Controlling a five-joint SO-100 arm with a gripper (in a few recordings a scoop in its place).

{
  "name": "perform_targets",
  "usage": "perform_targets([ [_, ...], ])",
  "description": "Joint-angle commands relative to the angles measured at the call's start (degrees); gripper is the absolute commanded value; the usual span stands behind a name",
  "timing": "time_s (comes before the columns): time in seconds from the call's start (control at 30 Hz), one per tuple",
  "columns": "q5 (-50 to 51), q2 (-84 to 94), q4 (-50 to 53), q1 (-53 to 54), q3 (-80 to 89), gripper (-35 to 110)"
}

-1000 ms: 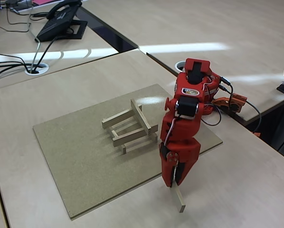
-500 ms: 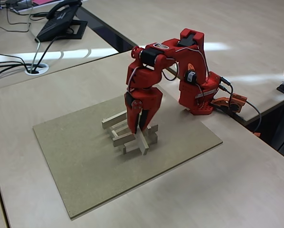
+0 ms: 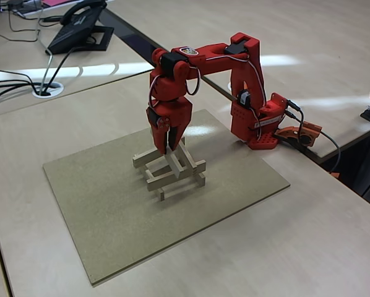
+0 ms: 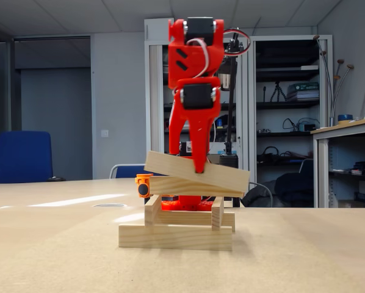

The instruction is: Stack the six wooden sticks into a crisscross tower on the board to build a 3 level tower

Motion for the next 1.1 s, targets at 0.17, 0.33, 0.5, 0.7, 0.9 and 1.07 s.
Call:
perform_targets([
  [0.17,-2.5,-5.1,0.4,1.2,-9.5,0],
  [0.33,-2.5,-7.9,-0.1,1.3,-11.6,0],
  [0.5,-1.5,-9.0,-0.2,0.9,-12.0,0],
  [0.7,-0.4,-9.1,0.1,0.6,-10.8,6],
  [0.9,-0.4,-9.6,0.2,0.8,-10.6,6],
  [1.07,-0.2,-9.9,0.2,1.0,-10.6,5],
])
